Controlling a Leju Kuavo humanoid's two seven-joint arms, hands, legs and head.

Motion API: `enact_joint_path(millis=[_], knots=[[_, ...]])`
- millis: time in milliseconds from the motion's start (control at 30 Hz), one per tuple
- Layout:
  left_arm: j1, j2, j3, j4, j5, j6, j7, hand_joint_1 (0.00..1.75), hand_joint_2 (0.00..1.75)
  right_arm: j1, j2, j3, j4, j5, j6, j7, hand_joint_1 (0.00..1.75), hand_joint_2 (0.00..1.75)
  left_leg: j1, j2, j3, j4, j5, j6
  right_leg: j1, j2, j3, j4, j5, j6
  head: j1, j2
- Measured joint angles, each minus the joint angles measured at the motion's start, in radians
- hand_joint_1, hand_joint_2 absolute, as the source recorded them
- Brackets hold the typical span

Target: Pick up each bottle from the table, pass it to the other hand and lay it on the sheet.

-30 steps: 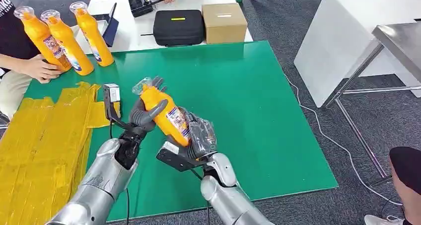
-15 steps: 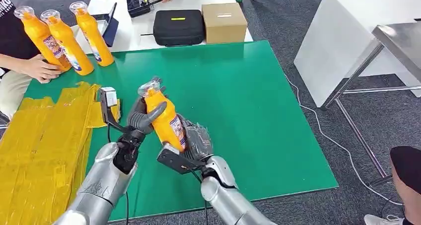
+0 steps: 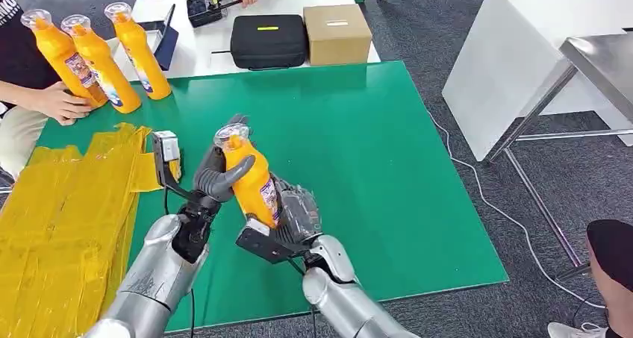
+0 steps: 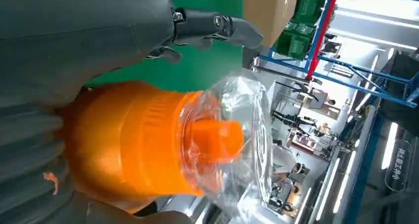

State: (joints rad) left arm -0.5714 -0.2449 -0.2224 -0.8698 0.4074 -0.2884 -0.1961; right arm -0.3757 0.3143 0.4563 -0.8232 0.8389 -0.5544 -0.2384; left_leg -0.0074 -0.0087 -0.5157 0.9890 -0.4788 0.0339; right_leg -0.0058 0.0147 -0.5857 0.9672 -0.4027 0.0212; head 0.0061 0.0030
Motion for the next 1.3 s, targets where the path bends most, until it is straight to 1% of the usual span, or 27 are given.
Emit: enact_joint_path(millis=[100,133,267,733,1000,1033,1067,1100,1133,1300], knots=[[0.0,0.0,-0.013,-0.004,-0.003,0.0,-0.003,0.0,1.75,-0.002,-0.006,0.007,-0.009,0.11,-0.105,0.06,1.75,1.75,0.0,0.0,0.0,0.0,0.0,0.0,0.0,0.0,0.0,0.0,0.0,0.0,0.0,0.0],[0.0,0.0,-0.017,-0.005,-0.004,0.0,-0.003,0.0,1.75,-0.002,-0.01,0.008,-0.019,0.144,-0.122,0.075,1.75,1.75,0.0,0.0,0.0,0.0,0.0,0.0,0.0,0.0,0.0,0.0,0.0,0.0,0.0,0.0],[0.0,0.0,-0.029,-0.011,-0.012,0.008,-0.007,0.0,1.75,-0.008,-0.021,0.007,-0.054,0.183,-0.129,0.093,1.75,1.75,0.0,0.0,0.0,0.0,0.0,0.0,0.0,0.0,0.0,0.0,0.0,0.0,0.0,0.0],[-0.001,0.0,-0.045,-0.014,-0.032,0.026,-0.027,0.0,1.75,-0.031,-0.029,0.004,-0.091,0.174,-0.13,0.08,1.75,1.75,0.0,0.0,0.0,0.0,0.0,0.0,0.0,0.0,0.0,0.0,0.0,0.0,0.0,0.0],[0.0,0.002,-0.045,-0.009,-0.081,0.056,-0.058,0.02,1.75,-0.04,-0.029,0.002,-0.1,0.123,-0.121,0.047,1.75,1.75,0.0,0.0,0.0,0.0,0.0,0.0,0.0,0.0,0.0,0.0,0.0,0.0,0.0,0.0],[0.0,0.002,-0.045,-0.008,-0.083,0.059,-0.06,0.4,1.75,-0.041,-0.029,0.003,-0.1,0.116,-0.114,0.045,1.75,1.75,0.0,0.0,0.0,0.0,0.0,0.0,0.0,0.0,0.0,0.0,0.0,0.0,0.0,0.0],[0.001,0.002,-0.045,-0.008,-0.086,0.062,-0.062,1.45,1.75,-0.042,-0.029,0.003,-0.1,0.105,-0.101,0.039,1.75,1.75,0.0,0.0,0.0,0.0,0.0,0.0,0.0,0.0,0.0,0.0,0.0,0.0,0.0,0.0],[0.001,0.002,-0.045,-0.008,-0.093,0.065,-0.063,1.66,1.75,-0.042,-0.029,0.002,-0.1,0.089,-0.088,0.031,1.75,1.75,0.0,0.0,-0.001,0.0,0.0,0.0,0.0,0.0,0.0,0.0,0.0,0.0,0.0,0.0],[0.003,0.003,-0.045,-0.008,-0.094,0.068,-0.064,1.75,1.75,-0.042,-0.029,0.002,-0.1,0.07,-0.07,0.022,1.75,1.75,0.0,0.0,-0.001,0.0,0.0,0.0,0.0,0.0,0.0,0.0,0.0,0.0,0.0,0.0],[0.01,0.004,-0.044,-0.008,-0.113,0.068,-0.074,1.75,1.75,-0.045,-0.028,0.002,-0.098,0.005,-0.002,0.0,1.75,1.75,0.0,0.0,-0.001,0.0,0.0,0.0,0.0,0.0,0.0,0.0,0.0,0.0,0.0,0.0]])
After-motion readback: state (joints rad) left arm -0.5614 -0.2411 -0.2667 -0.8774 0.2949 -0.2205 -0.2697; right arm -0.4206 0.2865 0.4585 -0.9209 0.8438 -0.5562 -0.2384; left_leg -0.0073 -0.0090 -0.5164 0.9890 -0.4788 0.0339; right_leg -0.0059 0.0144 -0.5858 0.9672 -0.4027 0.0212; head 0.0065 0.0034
